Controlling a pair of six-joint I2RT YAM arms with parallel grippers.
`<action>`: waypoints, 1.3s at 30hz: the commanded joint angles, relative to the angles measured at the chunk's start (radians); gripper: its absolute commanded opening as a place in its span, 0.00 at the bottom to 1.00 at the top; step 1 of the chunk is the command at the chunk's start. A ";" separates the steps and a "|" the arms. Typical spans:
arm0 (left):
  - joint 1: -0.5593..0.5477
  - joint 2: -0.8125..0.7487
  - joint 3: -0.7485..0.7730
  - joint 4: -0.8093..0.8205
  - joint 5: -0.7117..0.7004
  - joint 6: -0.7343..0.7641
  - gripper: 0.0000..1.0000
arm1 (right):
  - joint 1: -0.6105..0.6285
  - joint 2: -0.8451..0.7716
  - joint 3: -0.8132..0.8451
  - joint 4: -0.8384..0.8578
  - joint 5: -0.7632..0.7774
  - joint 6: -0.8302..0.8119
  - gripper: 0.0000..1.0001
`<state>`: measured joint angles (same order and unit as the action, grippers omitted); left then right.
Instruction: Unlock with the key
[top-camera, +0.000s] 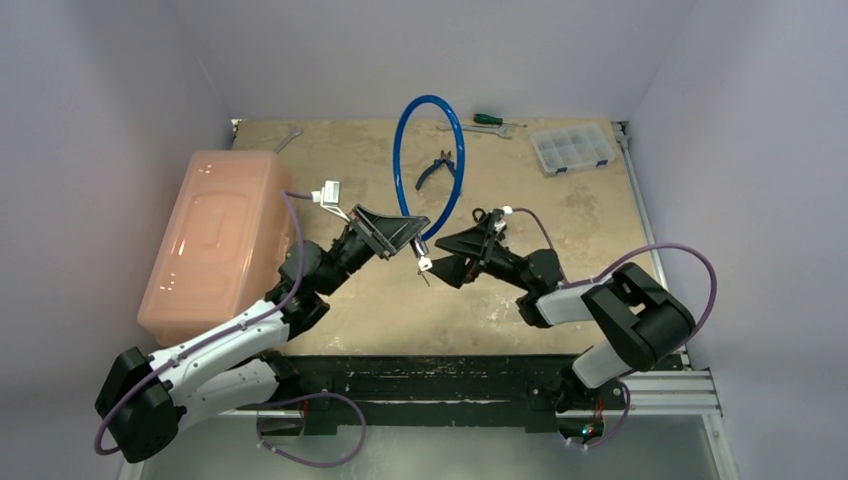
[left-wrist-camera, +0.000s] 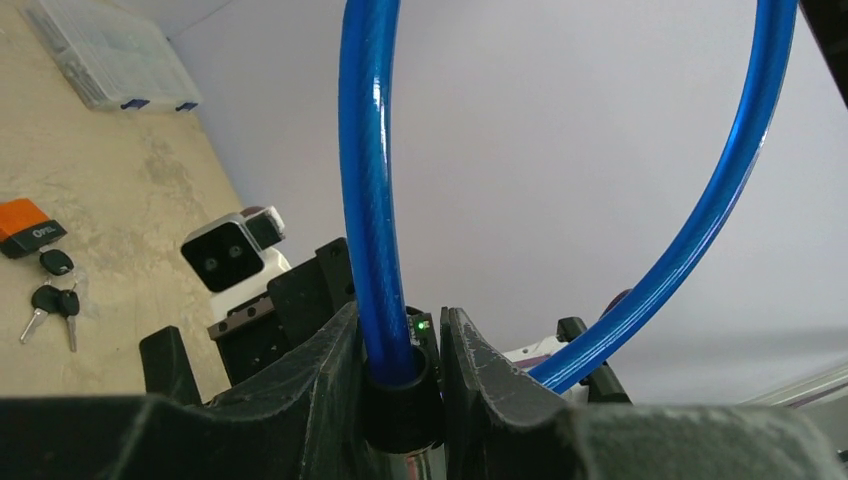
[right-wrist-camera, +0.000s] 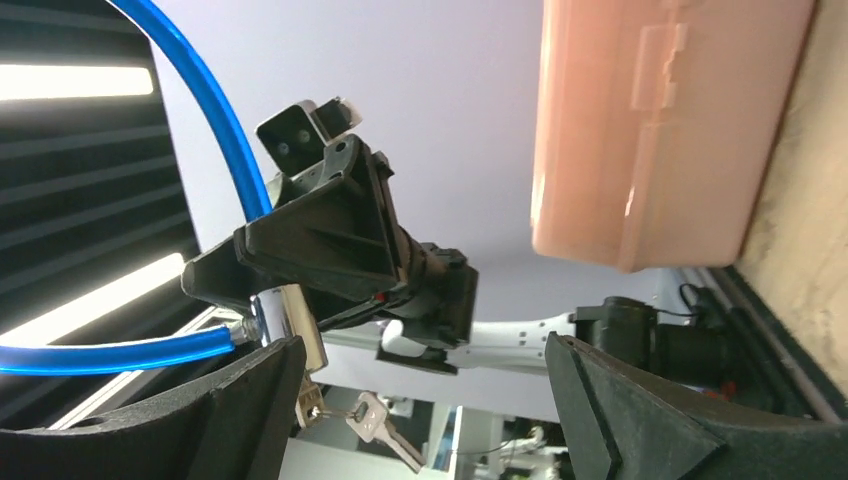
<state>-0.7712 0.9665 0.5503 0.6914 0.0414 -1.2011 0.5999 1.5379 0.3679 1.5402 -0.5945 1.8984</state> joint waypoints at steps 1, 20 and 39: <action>-0.004 -0.041 0.063 -0.014 0.003 0.035 0.00 | -0.028 -0.062 -0.047 0.239 -0.034 -0.125 0.99; 0.000 -0.040 0.073 -0.233 -0.101 0.057 0.00 | -0.060 -0.846 0.098 -1.407 0.361 -1.127 0.99; 0.000 0.058 0.050 -0.233 -0.074 0.058 0.00 | 0.085 -0.757 0.300 -1.430 0.478 -1.168 0.99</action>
<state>-0.7742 1.0187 0.5762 0.3695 -0.0486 -1.1584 0.6296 0.7383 0.5873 0.0895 -0.2012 0.7670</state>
